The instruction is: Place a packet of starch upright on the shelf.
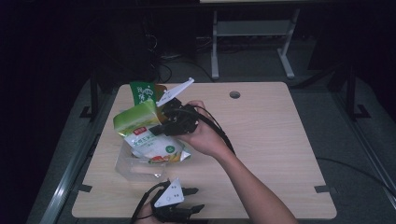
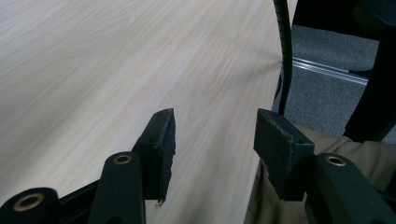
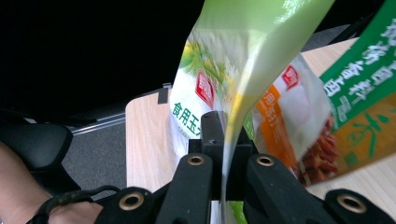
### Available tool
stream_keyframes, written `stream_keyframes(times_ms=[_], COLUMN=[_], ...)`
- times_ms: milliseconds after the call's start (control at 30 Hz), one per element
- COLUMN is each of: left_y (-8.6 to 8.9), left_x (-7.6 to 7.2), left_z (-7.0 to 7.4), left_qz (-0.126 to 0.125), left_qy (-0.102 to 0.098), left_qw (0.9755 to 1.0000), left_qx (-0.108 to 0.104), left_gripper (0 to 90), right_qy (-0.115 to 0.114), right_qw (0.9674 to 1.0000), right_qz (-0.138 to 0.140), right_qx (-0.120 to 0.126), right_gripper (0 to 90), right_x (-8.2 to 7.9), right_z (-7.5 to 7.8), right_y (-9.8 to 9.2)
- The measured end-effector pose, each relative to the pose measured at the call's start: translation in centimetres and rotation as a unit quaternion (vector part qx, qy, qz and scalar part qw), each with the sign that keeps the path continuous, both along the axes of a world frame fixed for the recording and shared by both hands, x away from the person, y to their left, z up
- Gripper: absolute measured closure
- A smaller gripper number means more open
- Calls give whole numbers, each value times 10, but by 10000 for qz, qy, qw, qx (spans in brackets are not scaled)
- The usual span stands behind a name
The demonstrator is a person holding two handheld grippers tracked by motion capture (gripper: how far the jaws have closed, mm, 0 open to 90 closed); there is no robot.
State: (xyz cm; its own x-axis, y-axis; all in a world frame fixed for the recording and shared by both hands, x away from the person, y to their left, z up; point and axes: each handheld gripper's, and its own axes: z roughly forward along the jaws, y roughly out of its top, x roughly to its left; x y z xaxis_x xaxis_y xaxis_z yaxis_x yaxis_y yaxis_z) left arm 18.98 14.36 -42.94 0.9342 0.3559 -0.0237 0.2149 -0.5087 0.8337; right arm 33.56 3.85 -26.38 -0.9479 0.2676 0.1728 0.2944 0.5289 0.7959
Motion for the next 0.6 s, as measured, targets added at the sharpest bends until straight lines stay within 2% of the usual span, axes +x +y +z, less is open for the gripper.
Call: stream_keyframes(times_ms=[100, 200, 600], left_y=[1, 1, 3], left_x=[0, 1, 2], left_z=[0, 0, -2], left_qz=[19, 41, 13], left_qy=[46, 51, 55], left_qw=[10000, 9999, 10000], left_qx=[-42, -82, -40], left_gripper=[473, 455, 426], right_qy=[-30, 46, 159], right_qw=[10000, 9999, 9994], right_qz=[80, 125, 317], right_qx=[-27, 3, 41], right_gripper=[900, 900, 900], right_x=[2, 4, 14], right_z=[-3, -5, -16], right_y=[8, 16, 52])
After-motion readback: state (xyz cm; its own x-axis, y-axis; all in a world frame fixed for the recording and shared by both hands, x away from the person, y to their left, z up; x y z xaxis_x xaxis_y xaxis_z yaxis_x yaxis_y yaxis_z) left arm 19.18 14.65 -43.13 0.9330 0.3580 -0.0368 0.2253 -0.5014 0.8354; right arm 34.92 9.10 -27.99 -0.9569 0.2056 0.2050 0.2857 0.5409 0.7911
